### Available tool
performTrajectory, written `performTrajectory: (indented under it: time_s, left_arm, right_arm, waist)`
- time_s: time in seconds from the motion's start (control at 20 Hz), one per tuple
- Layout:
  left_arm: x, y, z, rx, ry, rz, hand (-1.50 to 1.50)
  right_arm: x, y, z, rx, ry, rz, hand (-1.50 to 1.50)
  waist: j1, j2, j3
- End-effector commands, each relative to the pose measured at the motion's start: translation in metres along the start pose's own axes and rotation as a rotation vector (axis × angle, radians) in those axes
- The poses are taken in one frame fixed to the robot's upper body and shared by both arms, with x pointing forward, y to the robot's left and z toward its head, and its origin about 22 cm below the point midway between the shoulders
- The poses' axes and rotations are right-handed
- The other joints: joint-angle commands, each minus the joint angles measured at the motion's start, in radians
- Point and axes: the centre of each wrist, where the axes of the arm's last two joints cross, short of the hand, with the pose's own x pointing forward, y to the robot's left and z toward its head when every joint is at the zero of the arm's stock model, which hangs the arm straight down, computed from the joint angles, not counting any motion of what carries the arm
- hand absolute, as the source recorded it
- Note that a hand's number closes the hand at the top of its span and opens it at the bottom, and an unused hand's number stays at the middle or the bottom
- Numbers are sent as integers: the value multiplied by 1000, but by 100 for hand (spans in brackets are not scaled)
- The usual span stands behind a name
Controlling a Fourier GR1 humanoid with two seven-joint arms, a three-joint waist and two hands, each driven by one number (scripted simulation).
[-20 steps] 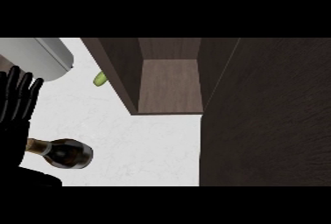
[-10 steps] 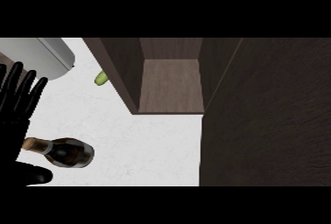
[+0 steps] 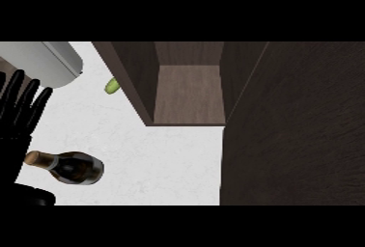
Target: Pick up the wine, place it into the cabinet and close the cabinet
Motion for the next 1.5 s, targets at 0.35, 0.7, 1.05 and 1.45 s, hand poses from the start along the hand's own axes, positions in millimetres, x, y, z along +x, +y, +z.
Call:
performTrajectory:
  time_s: [0.35,0.7,1.05,1.45]
  left_arm:
    - [13,-2,-1,17,11,-18,-150]
    - [-3,17,21,64,18,-53,-150]
    - [-18,19,42,118,34,-100,-150]
    - [-36,72,63,130,66,-115,-150]
  right_arm:
    - [19,-7,16,27,-5,-5,-150]
    - [-4,1,-9,0,5,-20,-150]
    - [16,-5,-6,10,-2,-2,-150]
    - [8,-1,-11,5,16,-1,-150]
  waist:
    - [-5,0,0]
    - [1,1,0]
    - [1,0,0]
    - [2,1,0]
